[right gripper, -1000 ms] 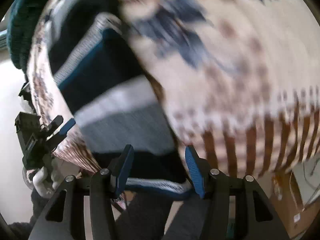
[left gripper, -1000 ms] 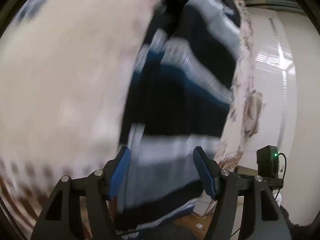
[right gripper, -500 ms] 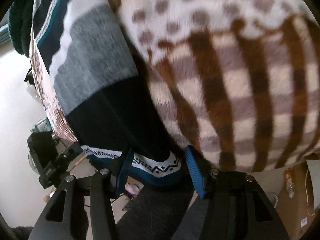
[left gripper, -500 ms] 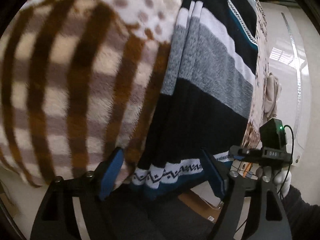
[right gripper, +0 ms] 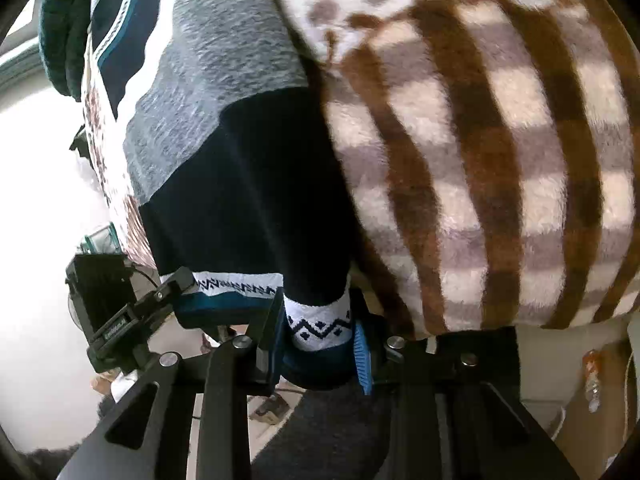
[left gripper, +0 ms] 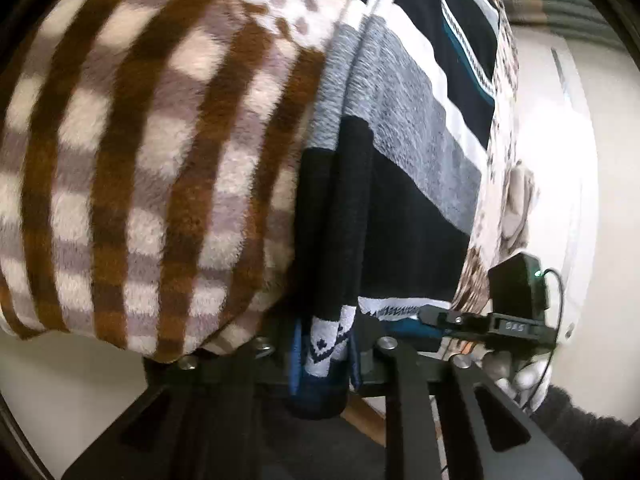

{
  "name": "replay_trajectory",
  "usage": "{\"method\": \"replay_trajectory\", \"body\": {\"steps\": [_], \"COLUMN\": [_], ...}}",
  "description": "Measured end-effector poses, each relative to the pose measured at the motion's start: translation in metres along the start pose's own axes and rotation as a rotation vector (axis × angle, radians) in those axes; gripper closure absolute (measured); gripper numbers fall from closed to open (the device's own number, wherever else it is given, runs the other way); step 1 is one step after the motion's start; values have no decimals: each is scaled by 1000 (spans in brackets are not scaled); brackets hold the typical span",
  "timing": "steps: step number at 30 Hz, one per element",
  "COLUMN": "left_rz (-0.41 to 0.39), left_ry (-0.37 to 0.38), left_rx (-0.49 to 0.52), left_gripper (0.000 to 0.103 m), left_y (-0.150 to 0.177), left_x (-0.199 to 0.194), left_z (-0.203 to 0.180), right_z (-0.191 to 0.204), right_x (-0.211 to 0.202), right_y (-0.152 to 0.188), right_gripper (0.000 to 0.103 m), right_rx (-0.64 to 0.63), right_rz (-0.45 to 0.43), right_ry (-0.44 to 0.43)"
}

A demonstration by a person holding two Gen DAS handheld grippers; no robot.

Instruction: Fold small clothes

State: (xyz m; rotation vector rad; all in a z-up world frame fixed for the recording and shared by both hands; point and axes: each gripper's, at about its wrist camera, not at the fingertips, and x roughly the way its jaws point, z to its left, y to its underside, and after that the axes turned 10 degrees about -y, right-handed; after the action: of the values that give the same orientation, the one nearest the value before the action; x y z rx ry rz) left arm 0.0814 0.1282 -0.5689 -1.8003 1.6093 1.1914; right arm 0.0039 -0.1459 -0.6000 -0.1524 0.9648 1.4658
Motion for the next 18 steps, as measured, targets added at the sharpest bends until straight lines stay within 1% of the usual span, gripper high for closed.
{"method": "replay_trajectory", "body": {"steps": [1,2,4,7,9,13,15,17,18], "left_rz": [-7,-15,-36,-71,-98,-129,-157,-193,-206], "left_ry": [16,27,50,95,102,151,171,212,222], "left_rx": [-14,-19,-25,-32,-28,-41,-43,-43,-40], "left_gripper": [92,93,94,94,95,95,95,95,95], "left_y": [1,2,7,12,15,17,13,3,-3], "left_x": [-2,-7,-19,-40,-57,-81,-95,-110,-113], "left_z": [-1,2,-1,-5,-7,-19,-28,-48,-57], "right_z": [-8,-5,-2,15,26,48,56,74,81], "right_x": [-10,-11,-22,-36,-46,-68,-87,-104,-118], "right_y": [0,1,5,16,23,33,35,33,32], "right_gripper": [77,85,90,91,91,92,92,92,92], "right_rx": [9,10,-20,-86,-112,-148,-168,-185,-203], "right_rz": [-7,-20,-36,-52,-63,-96,-118,-148,-163], "right_ry": [-5,-15,-21,-35,-56,-97,-119,-145,-149]}}
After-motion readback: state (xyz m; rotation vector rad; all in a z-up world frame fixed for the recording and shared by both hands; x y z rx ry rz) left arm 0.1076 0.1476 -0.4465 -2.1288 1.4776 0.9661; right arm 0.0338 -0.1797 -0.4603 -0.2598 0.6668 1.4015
